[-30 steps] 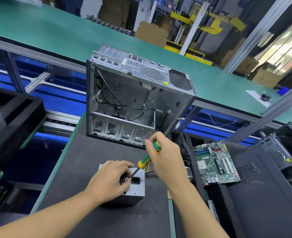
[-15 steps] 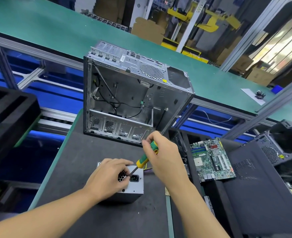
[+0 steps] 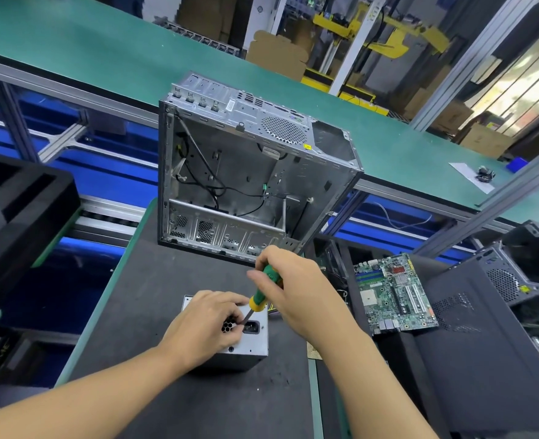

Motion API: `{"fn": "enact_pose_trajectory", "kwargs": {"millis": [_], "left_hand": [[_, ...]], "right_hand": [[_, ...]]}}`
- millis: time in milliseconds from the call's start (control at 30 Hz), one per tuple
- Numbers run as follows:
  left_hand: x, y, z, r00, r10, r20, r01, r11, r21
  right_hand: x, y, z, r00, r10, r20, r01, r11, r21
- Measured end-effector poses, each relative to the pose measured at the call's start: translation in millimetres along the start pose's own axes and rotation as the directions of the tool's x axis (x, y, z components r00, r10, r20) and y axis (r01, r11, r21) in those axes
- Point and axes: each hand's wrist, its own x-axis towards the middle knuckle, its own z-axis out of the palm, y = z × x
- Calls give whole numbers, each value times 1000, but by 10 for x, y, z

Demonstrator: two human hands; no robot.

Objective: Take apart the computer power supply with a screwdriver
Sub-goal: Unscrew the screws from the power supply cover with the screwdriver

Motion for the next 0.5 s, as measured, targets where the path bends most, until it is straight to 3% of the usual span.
{"fn": "enact_pose_trajectory", "kwargs": {"millis": [267,500], "left_hand": [[2,-16,-2,1000,-1,3,1,1000,21],[33,6,-78,999,7,41,-5,998,-55]], "right_hand": [[7,-24,-8,998,34,-46,-35,999,-24],[-45,-90,-77,997,33,64,-30,998,-47]]}}
